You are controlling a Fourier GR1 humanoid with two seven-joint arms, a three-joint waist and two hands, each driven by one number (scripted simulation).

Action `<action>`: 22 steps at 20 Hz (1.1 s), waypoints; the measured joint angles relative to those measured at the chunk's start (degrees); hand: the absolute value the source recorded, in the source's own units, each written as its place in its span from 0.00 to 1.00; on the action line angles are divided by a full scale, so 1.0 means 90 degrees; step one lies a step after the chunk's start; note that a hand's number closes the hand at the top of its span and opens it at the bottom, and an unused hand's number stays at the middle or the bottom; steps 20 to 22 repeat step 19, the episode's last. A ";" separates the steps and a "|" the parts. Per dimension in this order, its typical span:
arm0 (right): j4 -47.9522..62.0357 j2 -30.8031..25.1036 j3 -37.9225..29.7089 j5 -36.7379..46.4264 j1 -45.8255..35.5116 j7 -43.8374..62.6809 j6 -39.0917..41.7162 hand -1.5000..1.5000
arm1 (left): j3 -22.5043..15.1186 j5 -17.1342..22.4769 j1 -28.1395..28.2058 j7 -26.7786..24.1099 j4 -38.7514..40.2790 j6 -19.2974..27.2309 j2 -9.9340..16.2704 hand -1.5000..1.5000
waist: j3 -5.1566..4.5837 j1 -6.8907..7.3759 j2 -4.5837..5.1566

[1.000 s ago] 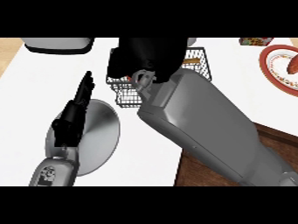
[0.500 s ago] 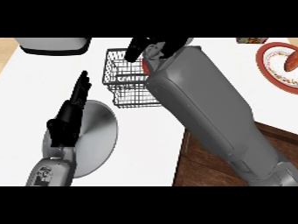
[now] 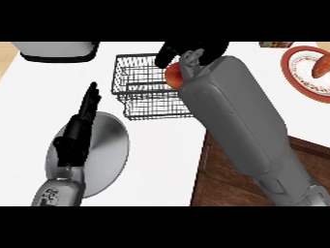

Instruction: Pick the pear from the tray and place it in the tiered basket

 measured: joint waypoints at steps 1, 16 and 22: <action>-0.0099 0.0000 -0.0054 0.0059 -0.0003 0.0036 -0.0190 0.00 | 0.0017 0.0017 0.0017 -0.0015 -0.0013 -0.0010 0.0013 0.50 | 0.0000 -0.0001 -0.0007; -0.4004 0.0011 -0.1450 0.0541 0.2573 0.0108 -0.0667 0.00 | 0.0266 0.0048 0.0326 0.0106 -0.0203 0.0132 0.0113 0.50 | 0.0015 -0.0563 -0.0150; -0.5273 0.0029 -0.1518 0.0288 0.3629 0.0032 -0.0456 0.00 | 0.0255 0.0020 0.0329 0.0179 -0.0271 0.0170 0.0098 0.50 | 0.0015 -0.0601 -0.0153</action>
